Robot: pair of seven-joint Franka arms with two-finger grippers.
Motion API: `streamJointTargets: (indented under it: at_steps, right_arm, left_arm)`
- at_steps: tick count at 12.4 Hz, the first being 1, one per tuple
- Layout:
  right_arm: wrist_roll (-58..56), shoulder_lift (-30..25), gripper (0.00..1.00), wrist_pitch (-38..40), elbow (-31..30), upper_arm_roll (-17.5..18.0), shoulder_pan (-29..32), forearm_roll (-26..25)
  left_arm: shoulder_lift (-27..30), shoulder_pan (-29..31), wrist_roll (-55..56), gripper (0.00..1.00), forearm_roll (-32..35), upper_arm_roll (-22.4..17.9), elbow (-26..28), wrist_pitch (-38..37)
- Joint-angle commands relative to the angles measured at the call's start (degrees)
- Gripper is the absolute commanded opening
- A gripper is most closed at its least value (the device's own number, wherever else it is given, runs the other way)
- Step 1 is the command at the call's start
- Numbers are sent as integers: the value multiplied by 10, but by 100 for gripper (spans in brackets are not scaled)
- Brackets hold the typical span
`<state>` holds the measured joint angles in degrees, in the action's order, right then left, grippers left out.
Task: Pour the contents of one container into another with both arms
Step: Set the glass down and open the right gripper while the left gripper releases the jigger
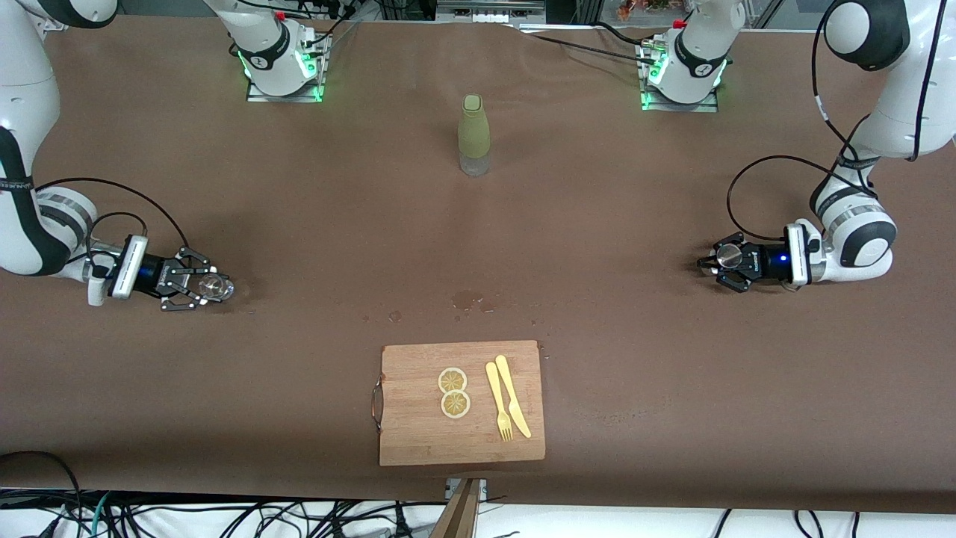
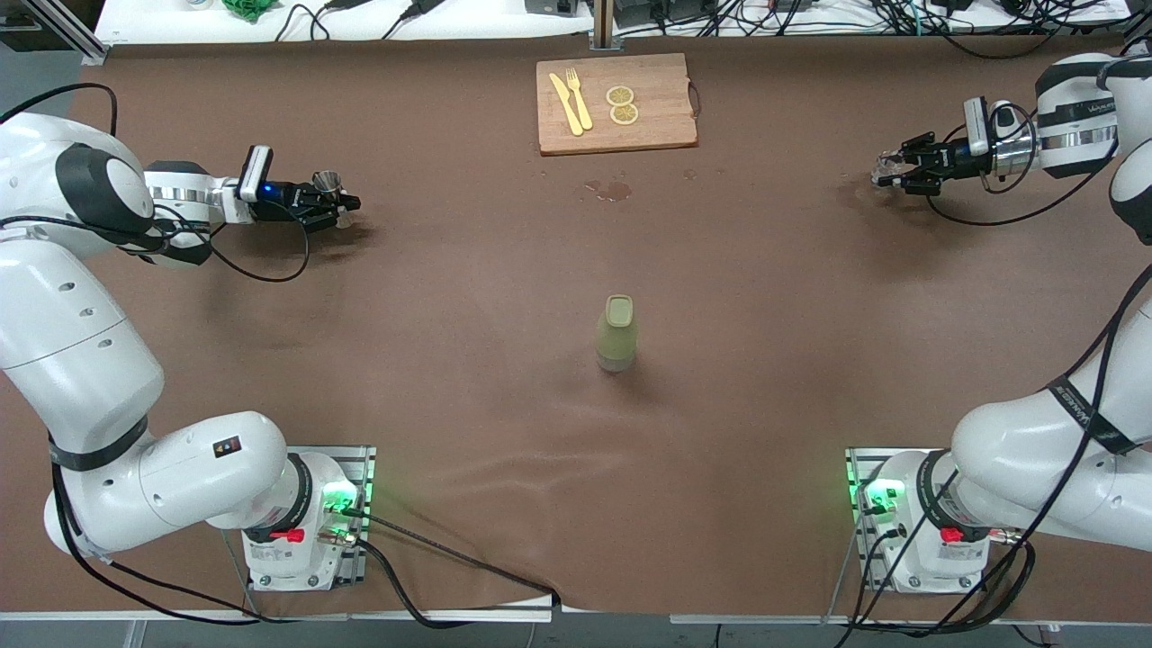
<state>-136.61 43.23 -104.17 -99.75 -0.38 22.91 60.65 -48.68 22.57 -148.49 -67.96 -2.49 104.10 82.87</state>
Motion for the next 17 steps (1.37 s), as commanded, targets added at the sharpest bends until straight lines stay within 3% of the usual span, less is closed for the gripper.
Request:
streamJointTargets:
  at_steps: [1,7,8,9,10,14,17]
  right_arm:
    - [-7,11,30,-21,12,8,6,3]
    - [-11,30,33,-42,13,9,-1,4]
    - [-10,30,41,-41,12,9,-2,4]
    - [-9,30,81,-41,12,9,-2,3]
    - [-9,29,100,-41,12,8,-2,2]
    - [-6,24,100,-36,18,3,-2,-33]
    - [-2,5,100,-33,23,-25,-1,-69]
  left_arm:
    - [-7,12,-53,0,7,1,2,-14]
    - [-20,14,-73,0,6,-3,0,-7]
    - [-21,14,-73,0,7,-6,0,-7]
    - [-20,14,-72,0,8,-7,0,-7]
    - [-20,14,-72,0,8,-7,0,-5]
    - [-21,14,-72,1,10,-7,1,7]
    - [-21,14,-73,12,11,-11,3,14]
